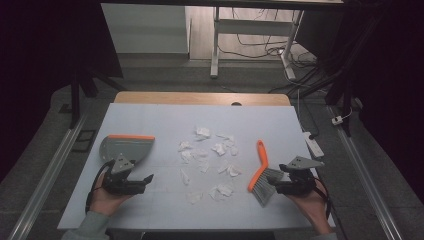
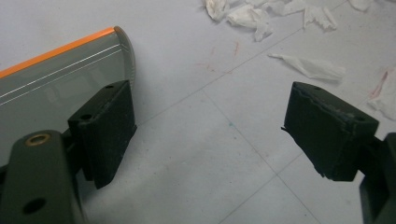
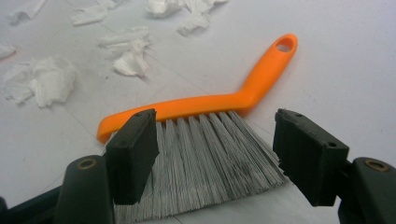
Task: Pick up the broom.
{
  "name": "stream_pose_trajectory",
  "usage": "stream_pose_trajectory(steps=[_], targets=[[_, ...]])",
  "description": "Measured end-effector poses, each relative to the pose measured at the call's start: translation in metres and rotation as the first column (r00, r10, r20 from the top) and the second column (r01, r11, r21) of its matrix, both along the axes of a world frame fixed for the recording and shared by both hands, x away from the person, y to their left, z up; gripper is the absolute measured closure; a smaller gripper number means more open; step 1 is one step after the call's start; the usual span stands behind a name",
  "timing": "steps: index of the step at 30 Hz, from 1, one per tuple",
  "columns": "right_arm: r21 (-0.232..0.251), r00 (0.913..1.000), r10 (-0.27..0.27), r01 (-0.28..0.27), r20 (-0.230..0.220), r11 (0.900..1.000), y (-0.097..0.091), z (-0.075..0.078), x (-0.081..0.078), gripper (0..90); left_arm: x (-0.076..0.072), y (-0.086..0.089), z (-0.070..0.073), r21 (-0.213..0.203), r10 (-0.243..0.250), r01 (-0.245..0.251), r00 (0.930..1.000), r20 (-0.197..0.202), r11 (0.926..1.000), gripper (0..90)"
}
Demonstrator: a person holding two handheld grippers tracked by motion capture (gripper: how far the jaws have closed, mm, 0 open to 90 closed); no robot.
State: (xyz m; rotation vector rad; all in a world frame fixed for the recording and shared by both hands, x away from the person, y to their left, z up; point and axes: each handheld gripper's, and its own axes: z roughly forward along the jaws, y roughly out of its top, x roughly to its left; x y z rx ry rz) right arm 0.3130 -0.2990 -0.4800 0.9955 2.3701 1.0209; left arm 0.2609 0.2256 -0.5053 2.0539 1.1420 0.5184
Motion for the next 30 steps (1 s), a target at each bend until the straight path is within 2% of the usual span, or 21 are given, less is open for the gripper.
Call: stream_pose_trajectory(steps=[4,5,7,11,12,13,15,16,18,19,20,21,22,23,24,25,26,27,28,29,30], targets=[[0.001,0.9995,-0.027,0.027,-0.017,0.9996,0.003,0.007,0.005,32.7,0.0,0.001,0.001,-0.018,0.007,-0.007,1.0,-0.002,0.9998,17.8],[0.001,0.9995,-0.027,0.027,-0.017,0.9996,0.003,0.007,0.005,32.7,0.0,0.001,0.002,-0.01,0.001,-0.001,1.0,0.003,0.9999,17.8],[-0.051,0.9979,-0.04,0.037,-0.051,0.998,0.008,0.013,0.016,32.0,0.0,0.002,0.002,-0.017,0.004,-0.004,1.0,0.004,0.9999,17.9],[-0.061,0.9946,-0.055,0.05,-0.088,0.9969,0.014,0.019,0.026,32.0,-0.001,0.002,0.002,-0.02,-0.001,0.001,1.0,0.007,0.9998,17.9],[-0.079,0.9918,-0.067,0.059,-0.108,0.9951,0.019,0.023,0.033,32.1,-0.002,0.002,0.001,-0.018,-0.004,0.004,1.0,0.007,0.9998,17.9],[-0.079,0.9918,-0.067,0.059,-0.108,0.9951,0.019,0.023,0.033,32.1,-0.002,0.001,0.001,-0.017,-0.005,0.005,1.0,0.007,0.9998,17.9],[-0.126,0.9849,-0.091,0.072,-0.147,0.9893,0.027,0.028,0.044,32.1,-0.003,-0.001,0.0,-0.014,-0.015,0.015,0.9999,0.006,0.9998,18.1],[-0.126,0.9849,-0.091,0.072,-0.147,0.9893,0.027,0.028,0.044,32.1,-0.004,-0.001,-0.001,-0.006,-0.017,0.018,0.9998,0.008,0.9998,18.1],[-0.161,0.9696,-0.141,0.109,-0.2,0.9809,0.033,0.032,0.055,32.4,-0.006,-0.002,-0.001,-0.002,-0.02,0.02,0.9997,0.012,0.9998,18.1],[-0.161,0.9696,-0.141,0.109,-0.2,0.9809,0.033,0.032,0.055,32.4,-0.006,-0.002,-0.001,-0.002,-0.02,0.02,0.9997,0.012,0.9998,18.2],[-0.18,0.956,-0.172,0.131,-0.238,0.975,0.038,0.034,0.062,32.6,-0.007,-0.002,-0.001,-0.003,-0.021,0.021,0.9996,0.019,0.9998,18.3],[-0.194,0.9498,-0.186,0.138,-0.252,0.9712,0.041,0.035,0.065,32.6,-0.007,-0.002,-0.001,-0.003,-0.021,0.021,0.9996,0.019,0.9998,18.3],[-0.207,0.9439,-0.199,0.146,-0.264,0.9674,0.045,0.035,0.068,32.6,-0.009,-0.002,-0.001,-0.002,-0.021,0.021,0.9995,0.024,0.9998,18.3],[-0.207,0.9439,-0.199,0.146,-0.264,0.9674,0.045,0.035,0.068,32.6,-0.009,-0.002,-0.001,-0.002,-0.021,0.021,0.9995,0.024,0.9998,18.3],[-0.219,0.9307,-0.221,0.16,-0.291,0.9626,0.053,0.035,0.074,32.6,-0.009,-0.002,-0.001,-0.004,-0.022,0.022,0.9994,0.026,0.9997,18.3],[-0.223,0.9235,-0.233,0.169,-0.305,0.96,0.057,0.035,0.077,32.7,-0.01,-0.002,0.0,-0.004,-0.022,0.022,0.9994,0.027,0.9997,18.4],[-0.223,0.9235,-0.233,0.169,-0.305,0.96,0.057,0.035,0.077,32.7,-0.01,-0.002,-0.001,-0.006,-0.02,0.021,0.9994,0.028,0.9998,18.4],[-0.235,0.9165,-0.247,0.176,-0.315,0.9558,0.061,0.034,0.08,32.7,-0.011,-0.002,-0.001,-0.007,-0.021,0.021,0.9994,0.026,0.9998,18.4],[-0.264,0.8996,-0.281,0.197,-0.334,0.9442,0.068,0.031,0.086,32.7,-0.012,-0.002,-0.002,-0.008,-0.022,0.022,0.9995,0.024,0.9997,18.4],[-0.264,0.8996,-0.281,0.197,-0.334,0.9442,0.068,0.031,0.086,32.7,-0.012,-0.002,-0.002,-0.007,-0.021,0.021,0.9995,0.024,0.9997,18.4],[-0.278,0.8913,-0.295,0.203,-0.344,0.9388,0.071,0.029,0.089,32.7,-0.013,-0.002,-0.002,-0.005,-0.022,0.022,0.9995,0.023,0.9997,18.4]])
